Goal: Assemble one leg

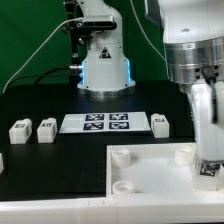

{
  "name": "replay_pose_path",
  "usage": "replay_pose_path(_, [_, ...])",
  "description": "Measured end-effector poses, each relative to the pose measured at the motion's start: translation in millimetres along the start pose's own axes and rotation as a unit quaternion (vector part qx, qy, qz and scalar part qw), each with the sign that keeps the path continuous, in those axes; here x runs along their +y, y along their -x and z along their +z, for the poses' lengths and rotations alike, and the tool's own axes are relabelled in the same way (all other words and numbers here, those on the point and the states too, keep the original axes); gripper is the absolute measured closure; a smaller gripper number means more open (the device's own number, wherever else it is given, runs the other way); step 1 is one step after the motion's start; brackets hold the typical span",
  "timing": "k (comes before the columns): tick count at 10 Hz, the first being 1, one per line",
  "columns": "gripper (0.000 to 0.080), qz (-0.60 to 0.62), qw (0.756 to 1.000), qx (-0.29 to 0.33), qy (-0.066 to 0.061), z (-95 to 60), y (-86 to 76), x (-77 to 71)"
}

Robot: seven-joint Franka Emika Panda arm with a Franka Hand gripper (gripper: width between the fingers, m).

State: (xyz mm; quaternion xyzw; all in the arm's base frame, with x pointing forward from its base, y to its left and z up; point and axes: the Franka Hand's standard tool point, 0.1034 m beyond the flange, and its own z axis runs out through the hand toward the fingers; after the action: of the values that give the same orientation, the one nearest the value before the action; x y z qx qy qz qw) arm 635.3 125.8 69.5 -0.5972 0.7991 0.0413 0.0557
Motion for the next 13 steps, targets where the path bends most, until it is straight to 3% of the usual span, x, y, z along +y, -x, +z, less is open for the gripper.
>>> replay_pose_path(1, [0.0419, -0.004, 1.000, 0.000, 0.000, 0.3, 0.4, 0.3])
replay_pose_path(2, [0.0419, -0.031, 1.000, -0.001, 0.000, 0.4, 0.5, 0.4])
replay_pose_path(3, [0.0284, -0.051, 0.999, -0.002, 0.000, 0.8, -0.3, 0.3])
replay_pose_path(4, [0.0178, -0.139, 0.990, -0.004, 0.000, 2.5, -8.1, -0.8])
replay_pose_path(5, [0.0158, -0.236, 0.972, -0.001, 0.007, 2.8, -11.6, 0.5])
replay_pose_path(6, [0.0158, -0.321, 0.947, -0.002, 0.012, 2.3, -11.4, 3.0])
replay_pose_path(10, [0.0150, -0.531, 0.847, -0.004, 0.010, 0.5, -12.9, 1.4])
replay_pose_path(11, [0.0150, -0.582, 0.813, -0.001, 0.011, 0.6, -13.3, 1.4])
replay_pose_path(12, [0.0150, -0.664, 0.747, 0.013, 0.019, 1.3, -10.2, 3.7])
replay_pose_path(13, [0.0150, -0.695, 0.718, 0.015, 0.021, 1.3, -9.0, 4.2])
